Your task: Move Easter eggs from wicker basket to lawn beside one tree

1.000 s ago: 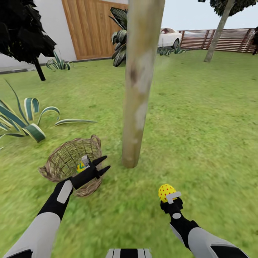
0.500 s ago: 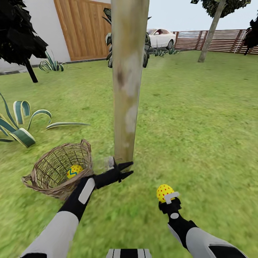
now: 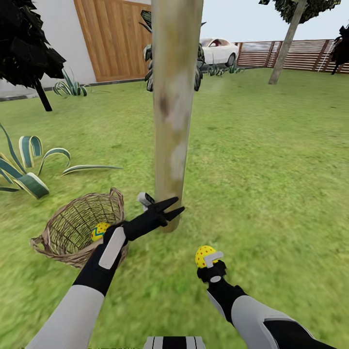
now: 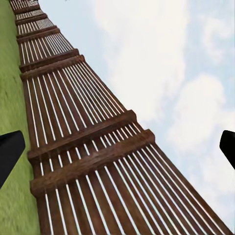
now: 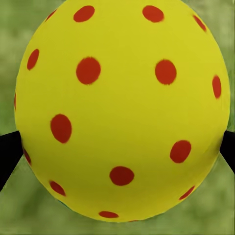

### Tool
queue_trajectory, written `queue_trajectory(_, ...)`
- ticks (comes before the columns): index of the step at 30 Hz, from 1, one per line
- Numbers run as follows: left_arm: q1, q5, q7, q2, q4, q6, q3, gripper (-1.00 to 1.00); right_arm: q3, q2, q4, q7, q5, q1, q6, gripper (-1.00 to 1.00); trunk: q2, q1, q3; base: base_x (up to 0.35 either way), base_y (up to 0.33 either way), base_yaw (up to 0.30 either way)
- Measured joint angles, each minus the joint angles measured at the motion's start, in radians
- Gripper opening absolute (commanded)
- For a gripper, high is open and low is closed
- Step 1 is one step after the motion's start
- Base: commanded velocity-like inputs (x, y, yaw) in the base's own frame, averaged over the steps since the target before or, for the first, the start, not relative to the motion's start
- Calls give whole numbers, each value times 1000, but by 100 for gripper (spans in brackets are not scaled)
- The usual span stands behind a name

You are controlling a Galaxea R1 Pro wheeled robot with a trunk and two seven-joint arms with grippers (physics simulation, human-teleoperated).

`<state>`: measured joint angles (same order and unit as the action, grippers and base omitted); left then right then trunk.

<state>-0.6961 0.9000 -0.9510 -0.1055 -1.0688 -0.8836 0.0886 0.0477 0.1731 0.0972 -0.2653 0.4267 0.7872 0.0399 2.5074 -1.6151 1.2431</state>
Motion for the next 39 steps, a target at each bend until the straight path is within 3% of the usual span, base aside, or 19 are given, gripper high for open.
queue_trajectory(6,2,0,1,0,7,3,34,100,0,-1,2,-1,-1,0,10,-100,0,0,7,0,0,204)
queue_trajectory(23,6,0,2,-5,1,4,42,100,1,-4,2,0,-2,-1,37,-100,4,-8,89,0,0,152)
queue_trajectory(39,8,2,0,-5,1,3,43,100,1,-5,-2,0,-3,-2,40,-100,4,-7,89,115,0,0)
